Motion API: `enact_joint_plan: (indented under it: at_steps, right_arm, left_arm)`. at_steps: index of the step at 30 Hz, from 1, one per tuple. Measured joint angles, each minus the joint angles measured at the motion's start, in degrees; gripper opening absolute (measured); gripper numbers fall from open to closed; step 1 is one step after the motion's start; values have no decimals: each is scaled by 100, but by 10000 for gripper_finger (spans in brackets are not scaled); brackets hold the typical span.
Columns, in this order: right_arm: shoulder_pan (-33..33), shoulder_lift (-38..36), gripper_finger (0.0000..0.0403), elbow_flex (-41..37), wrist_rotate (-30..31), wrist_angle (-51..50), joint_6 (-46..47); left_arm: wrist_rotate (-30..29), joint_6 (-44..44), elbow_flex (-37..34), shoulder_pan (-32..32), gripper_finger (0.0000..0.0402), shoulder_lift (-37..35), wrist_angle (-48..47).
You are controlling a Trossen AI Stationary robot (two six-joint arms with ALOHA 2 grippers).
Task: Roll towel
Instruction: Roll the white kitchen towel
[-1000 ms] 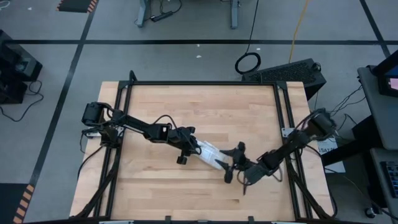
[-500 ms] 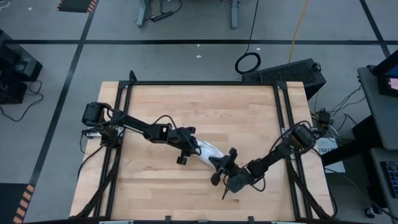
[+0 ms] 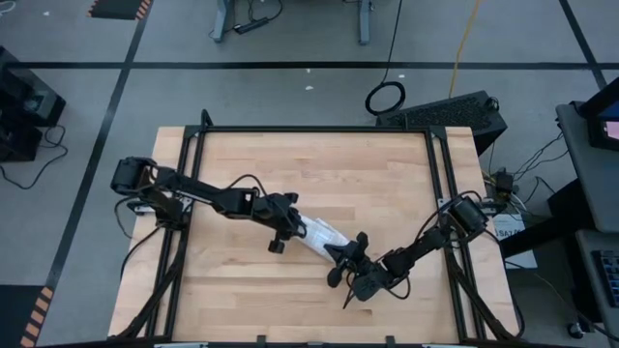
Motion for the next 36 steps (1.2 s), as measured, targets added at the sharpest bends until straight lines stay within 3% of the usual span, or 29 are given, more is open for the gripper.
enact_joint_plan:
  at_steps: [9,18,25,28,31,36]
  right_arm:
    - [0,2,0,-4,-59,-103,215]
    - [-9,-2,0,-15,-81,-132,181]
    - [114,-557,5,-55,-158,-279,-1287]
    - [342,-1125,26,-37,-115,-517,-2451]
    - [698,-1498,63,-33,-489,-1186,-3561]
    - [1274,-1593,154,-33,-426,-2239,-3709]
  left_arm:
    - [-251,9,7,2,129,93,304]
    - [-97,164,27,398,129,709,479]
    - [289,-191,26,569,129,775,498]
    - [324,-211,23,577,129,775,480]
    - [358,-268,21,575,129,777,474]
    - [391,-364,21,573,129,782,472]
